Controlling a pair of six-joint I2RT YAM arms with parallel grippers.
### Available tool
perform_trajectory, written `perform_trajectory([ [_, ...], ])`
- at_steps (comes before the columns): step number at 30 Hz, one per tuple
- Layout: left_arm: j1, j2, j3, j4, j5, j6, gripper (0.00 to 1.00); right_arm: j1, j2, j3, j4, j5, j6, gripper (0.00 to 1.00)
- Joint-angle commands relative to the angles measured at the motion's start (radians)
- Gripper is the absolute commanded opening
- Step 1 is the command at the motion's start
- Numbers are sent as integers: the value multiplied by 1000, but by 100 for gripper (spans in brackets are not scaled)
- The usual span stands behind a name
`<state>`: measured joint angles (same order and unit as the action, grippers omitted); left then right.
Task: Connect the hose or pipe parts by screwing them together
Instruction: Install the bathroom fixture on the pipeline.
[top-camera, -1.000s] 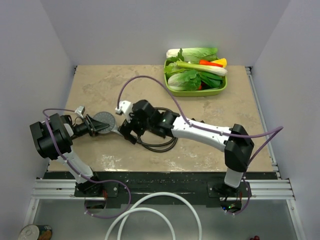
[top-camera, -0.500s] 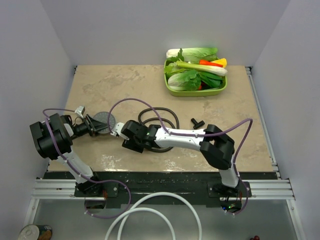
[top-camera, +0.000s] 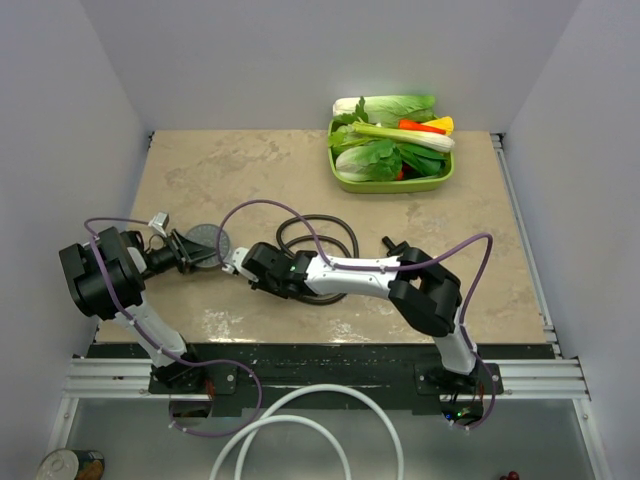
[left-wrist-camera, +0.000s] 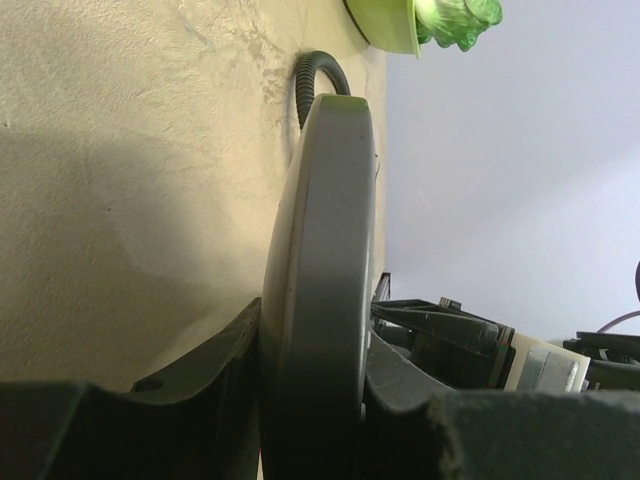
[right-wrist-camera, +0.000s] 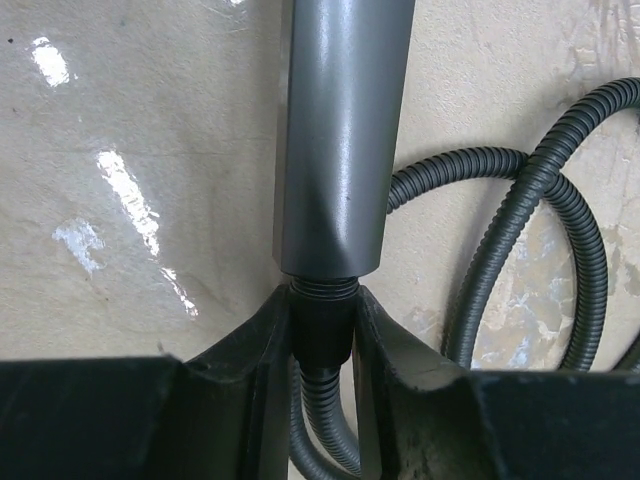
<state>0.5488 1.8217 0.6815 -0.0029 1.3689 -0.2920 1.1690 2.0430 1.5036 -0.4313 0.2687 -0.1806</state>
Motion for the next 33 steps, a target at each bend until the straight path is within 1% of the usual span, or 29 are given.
perform_trajectory([
  [1,-4,-39,21,-55,82,45,0,-8,3,50,46,-55,13,8],
  [4,-6,-39,24,-65,84,54,0,-35,0,64,32,-150,47,5],
  [5,-6,-41,24,-66,84,56,0,-67,-6,72,23,-239,61,5],
  [7,-6,-44,24,-68,82,57,0,-110,-20,76,25,-366,108,5],
  [8,-6,-42,24,-69,84,57,0,-156,-21,86,25,-493,128,6],
  [11,-6,-42,27,-71,85,59,0,-230,-32,86,41,-655,173,11],
  [12,-6,-41,26,-71,90,60,0,-248,-35,78,57,-742,209,12],
  [14,-7,-42,27,-74,91,65,0,-288,-37,47,118,-845,266,14],
  [15,-7,-44,27,-75,91,67,0,-299,-34,40,140,-935,286,15],
  [16,-6,-45,27,-75,91,65,0,-321,-27,32,158,-982,329,15],
  [17,-7,-44,27,-77,88,68,0,-330,-21,9,217,-1032,355,15],
  [19,-7,-47,29,-80,90,73,0,-350,0,-9,276,-1162,433,15],
  [20,-6,-47,29,-83,93,71,0,-353,9,-29,345,-1215,463,16],
  [21,-6,-47,30,-86,91,77,0,-356,31,-37,379,-1256,511,17],
  [22,-7,-45,32,-95,93,80,0,-359,40,-40,409,-1299,527,18],
  [23,-6,-45,33,-100,93,85,0,-361,51,-45,426,-1318,539,18],
  [24,-6,-44,36,-104,94,93,0,-362,62,-52,466,-1339,594,18],
  [25,-6,-42,38,-118,96,100,0,-367,66,-62,533,-1373,622,19],
  [27,-7,-38,44,-129,96,114,0,-374,71,-88,603,-1393,711,22],
  [28,-6,-36,44,-138,99,119,0,-388,72,-109,671,-1395,740,22],
  [31,-6,-27,61,-196,107,168,0,-428,66,-120,687,-1360,782,19],
  [32,-6,-21,73,-218,111,186,0,-439,62,-126,684,-1341,787,24],
  [33,-6,-10,81,-244,114,233,0,-446,56,-126,674,-1327,773,33],
])
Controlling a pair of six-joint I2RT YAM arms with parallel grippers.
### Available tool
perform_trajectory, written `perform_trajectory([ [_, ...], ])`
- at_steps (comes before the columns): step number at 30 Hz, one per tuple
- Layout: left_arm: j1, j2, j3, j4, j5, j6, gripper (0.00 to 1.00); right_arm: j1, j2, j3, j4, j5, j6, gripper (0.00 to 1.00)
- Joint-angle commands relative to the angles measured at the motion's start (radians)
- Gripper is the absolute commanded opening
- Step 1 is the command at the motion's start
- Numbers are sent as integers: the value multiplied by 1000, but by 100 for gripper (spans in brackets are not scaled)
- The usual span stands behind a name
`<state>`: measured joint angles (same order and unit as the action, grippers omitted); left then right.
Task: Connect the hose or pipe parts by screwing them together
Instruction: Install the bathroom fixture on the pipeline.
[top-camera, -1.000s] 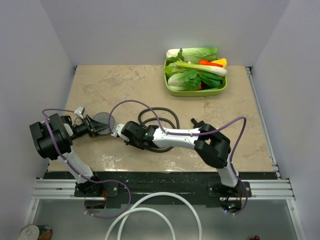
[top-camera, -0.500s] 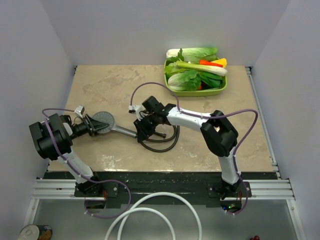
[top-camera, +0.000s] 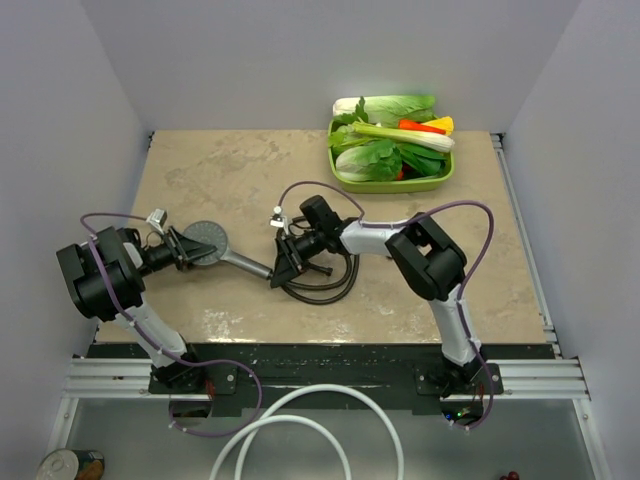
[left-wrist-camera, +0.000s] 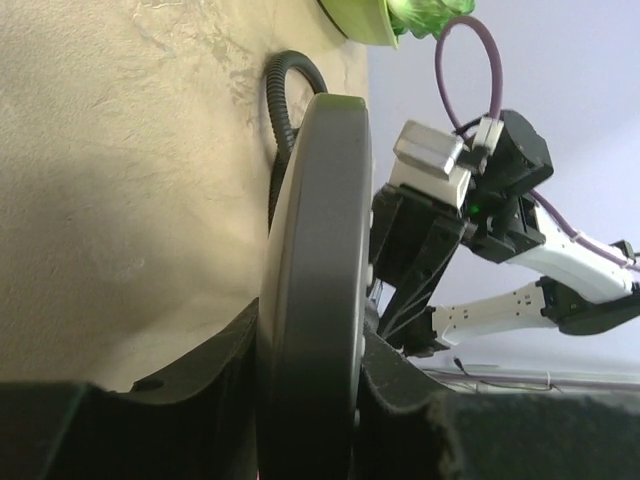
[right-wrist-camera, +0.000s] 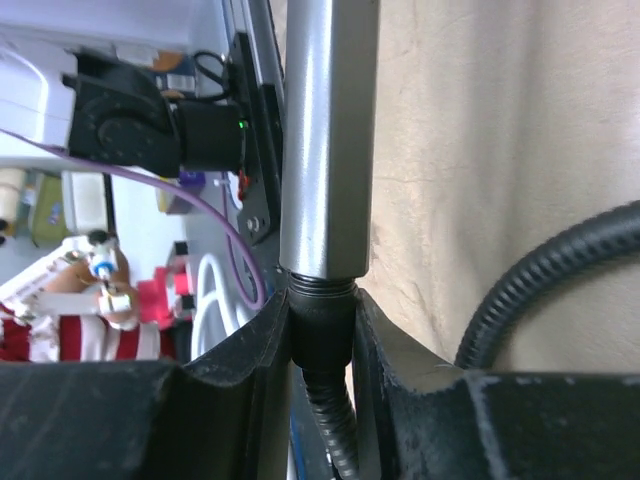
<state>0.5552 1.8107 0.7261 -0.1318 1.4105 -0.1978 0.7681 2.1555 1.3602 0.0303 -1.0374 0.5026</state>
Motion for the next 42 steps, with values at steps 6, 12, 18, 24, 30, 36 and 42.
perform_trajectory([
  [6,-11,241,283,-1083,217,1250,0,-53,-98,195,-303,227,-286,78],
  [12,-1,135,260,-1181,220,1288,0,-7,-256,209,-461,537,-467,99],
  [18,9,140,260,-1181,220,1275,0,215,-381,105,-428,957,-656,99],
  [24,14,125,260,-1181,222,1281,0,411,-332,65,-426,1152,-694,99],
  [30,20,139,259,-1181,223,1278,0,468,-270,36,-371,1350,-650,95],
  [36,23,142,259,-1181,226,1279,0,474,-223,46,-336,1370,-587,80],
  [42,28,141,257,-1183,229,1276,0,467,-210,65,-287,1254,-535,47],
])
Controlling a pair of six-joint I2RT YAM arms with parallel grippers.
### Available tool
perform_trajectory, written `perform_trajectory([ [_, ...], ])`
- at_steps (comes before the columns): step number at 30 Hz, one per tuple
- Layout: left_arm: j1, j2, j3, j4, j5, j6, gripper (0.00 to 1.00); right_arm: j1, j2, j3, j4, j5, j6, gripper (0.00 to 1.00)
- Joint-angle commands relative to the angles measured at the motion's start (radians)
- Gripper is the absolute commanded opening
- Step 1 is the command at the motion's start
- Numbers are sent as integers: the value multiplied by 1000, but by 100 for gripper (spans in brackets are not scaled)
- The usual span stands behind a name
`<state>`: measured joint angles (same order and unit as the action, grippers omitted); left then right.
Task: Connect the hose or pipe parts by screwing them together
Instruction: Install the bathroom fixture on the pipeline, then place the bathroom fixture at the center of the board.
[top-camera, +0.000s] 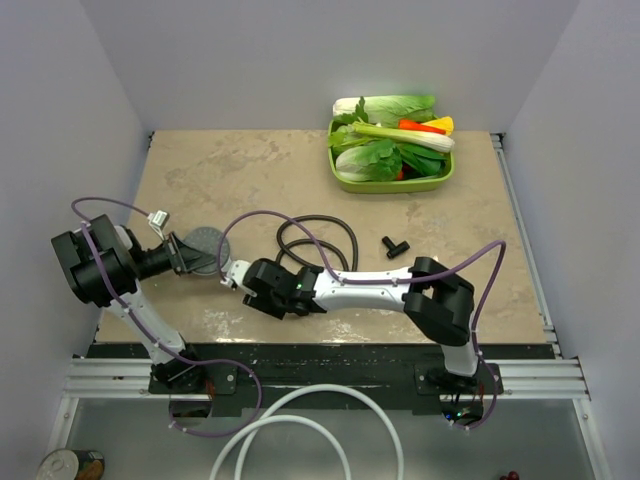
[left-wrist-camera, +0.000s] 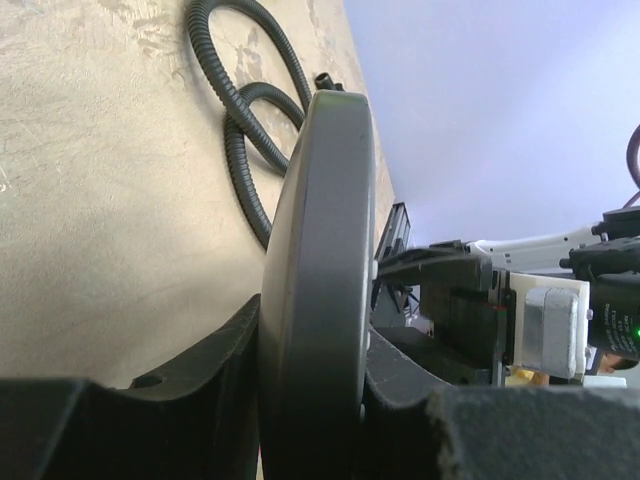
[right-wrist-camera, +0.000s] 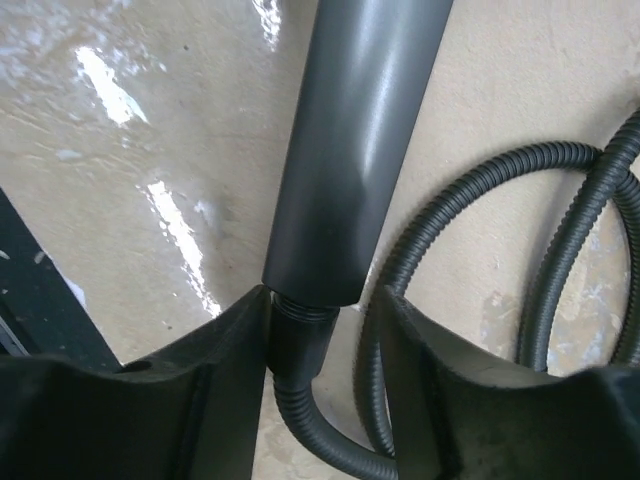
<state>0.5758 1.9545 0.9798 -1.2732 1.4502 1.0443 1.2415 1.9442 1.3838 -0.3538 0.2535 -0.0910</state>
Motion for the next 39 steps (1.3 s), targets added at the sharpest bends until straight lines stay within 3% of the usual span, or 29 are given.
perform_trajectory([
  [1,6,-2,2,-41,191,36,0,-10,-1,41,110,-58,65,34],
  [4,6,-2,3,-41,193,40,0,-40,-22,31,136,-135,117,14],
  [7,6,-6,2,-41,190,45,0,-109,-62,-9,194,-288,201,13],
  [9,3,-12,3,-43,188,49,0,-184,-83,-69,293,-507,289,13],
  [13,-7,-22,5,-41,184,51,0,-273,-94,-143,459,-848,413,18],
  [14,-8,-26,5,-41,182,52,0,-295,-91,-150,482,-888,454,23],
  [15,-13,-32,8,-41,180,53,0,-301,-91,-154,495,-907,462,37],
  [20,-60,-22,34,-40,165,49,0,-304,-94,-77,274,-720,321,74],
  [21,-68,1,51,-40,151,45,0,-304,-96,-56,216,-688,304,98],
  [24,-80,92,68,-40,122,37,1,-294,-131,-49,153,-556,252,98],
  [25,-88,96,72,-40,118,27,15,-281,-146,-57,153,-484,231,99],
  [29,-160,52,143,-38,79,-24,32,-240,-257,-115,209,-358,182,99],
  [31,-212,37,184,-11,40,-151,48,-226,-301,-118,217,-341,169,99],
  [32,-229,32,207,159,1,-275,53,-223,-313,-120,222,-330,166,99],
  [33,-253,-33,174,363,-163,-737,54,-221,-330,-120,223,-324,166,99],
  [34,-258,-104,111,607,-273,-936,58,-221,-338,-123,222,-321,166,99],
  [35,-255,-179,-6,922,-350,-1030,63,-220,-346,-130,225,-313,166,99],
  [36,-255,-269,-21,981,-400,-1097,66,-220,-353,-135,223,-309,169,99],
  [39,-255,-246,54,876,-407,-1049,67,-220,-381,-155,231,-300,177,99],
])
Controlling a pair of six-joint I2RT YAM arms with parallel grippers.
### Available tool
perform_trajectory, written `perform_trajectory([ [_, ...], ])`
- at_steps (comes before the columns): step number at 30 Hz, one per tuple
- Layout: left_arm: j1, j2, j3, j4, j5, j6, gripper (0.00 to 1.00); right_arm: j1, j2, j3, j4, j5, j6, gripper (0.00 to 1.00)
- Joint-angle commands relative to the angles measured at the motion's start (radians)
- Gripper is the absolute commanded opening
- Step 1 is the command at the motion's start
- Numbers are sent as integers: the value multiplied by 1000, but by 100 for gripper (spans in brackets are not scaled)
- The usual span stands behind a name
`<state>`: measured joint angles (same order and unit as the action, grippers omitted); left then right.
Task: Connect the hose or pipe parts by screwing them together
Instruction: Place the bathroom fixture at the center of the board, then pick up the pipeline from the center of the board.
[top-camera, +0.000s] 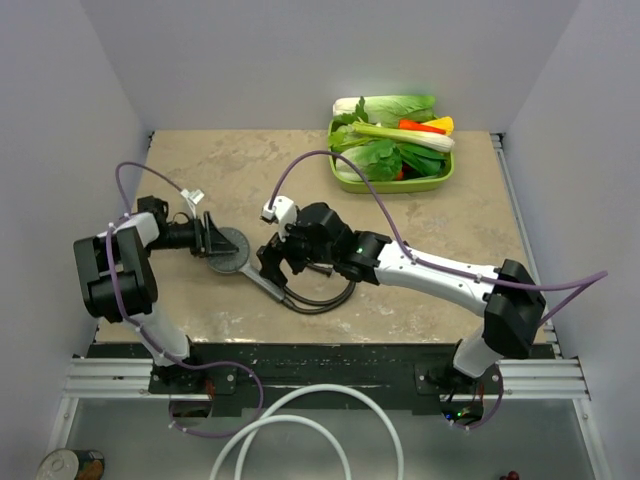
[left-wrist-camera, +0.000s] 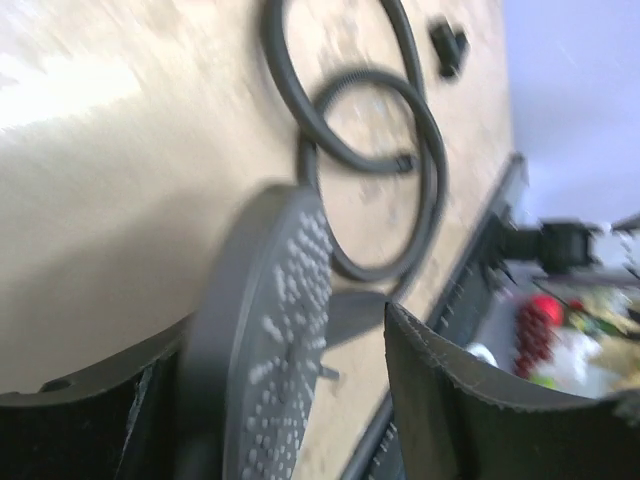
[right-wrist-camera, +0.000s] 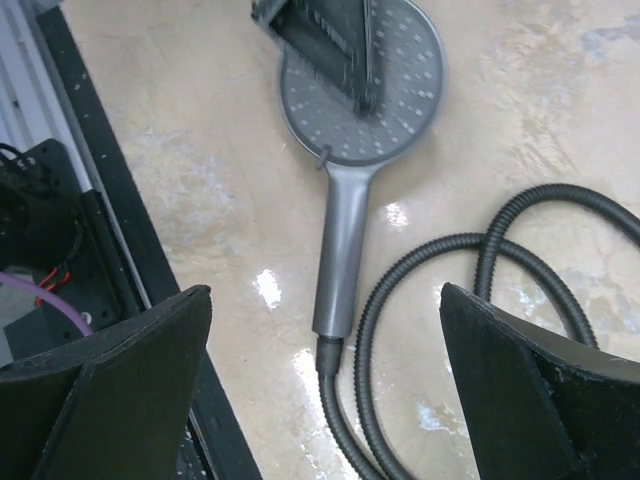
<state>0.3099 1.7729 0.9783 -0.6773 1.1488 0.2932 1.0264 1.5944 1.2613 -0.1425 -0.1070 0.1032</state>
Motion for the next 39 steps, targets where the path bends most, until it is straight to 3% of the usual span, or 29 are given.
perform_trajectory([
  [1,11,-55,66,269,-116,-298,66,-5,-45,-39,21,64,-16,99],
  [6,8,-75,68,225,-262,-188,69,-6,-68,-46,-20,143,-14,99],
  [9,8,-85,102,128,-380,-85,78,-8,-77,-54,-55,254,25,99],
  [10,9,-96,109,89,-408,-62,96,-12,-83,-62,-52,279,39,99],
  [11,9,-110,123,65,-438,-42,99,-18,-100,-77,-51,289,52,99],
  [16,11,-275,195,-91,-549,114,99,-84,-155,-134,-49,337,167,99],
  [23,-37,-408,454,-260,-505,169,99,-268,-215,-198,-74,261,341,99],
  [27,-260,-434,527,-225,-488,113,99,-344,-209,-208,-146,248,401,99],
  [28,-404,-429,514,-209,-504,100,99,-354,-211,-209,-160,254,411,99],
  [30,-538,-415,450,-137,-538,107,99,-376,-238,-226,-187,277,429,99],
  [31,-655,-388,426,-113,-581,119,99,-379,-255,-235,-198,295,435,99],
  [34,-825,-284,358,-47,-668,184,99,-413,-323,-270,-232,317,455,98],
  [36,-870,-194,352,-33,-687,222,88,-428,-368,-287,-261,326,461,98],
  [37,-885,-164,358,-27,-690,240,78,-431,-381,-290,-273,332,467,98],
  [39,-896,-100,373,-19,-693,265,70,-442,-407,-296,-310,369,472,97],
])
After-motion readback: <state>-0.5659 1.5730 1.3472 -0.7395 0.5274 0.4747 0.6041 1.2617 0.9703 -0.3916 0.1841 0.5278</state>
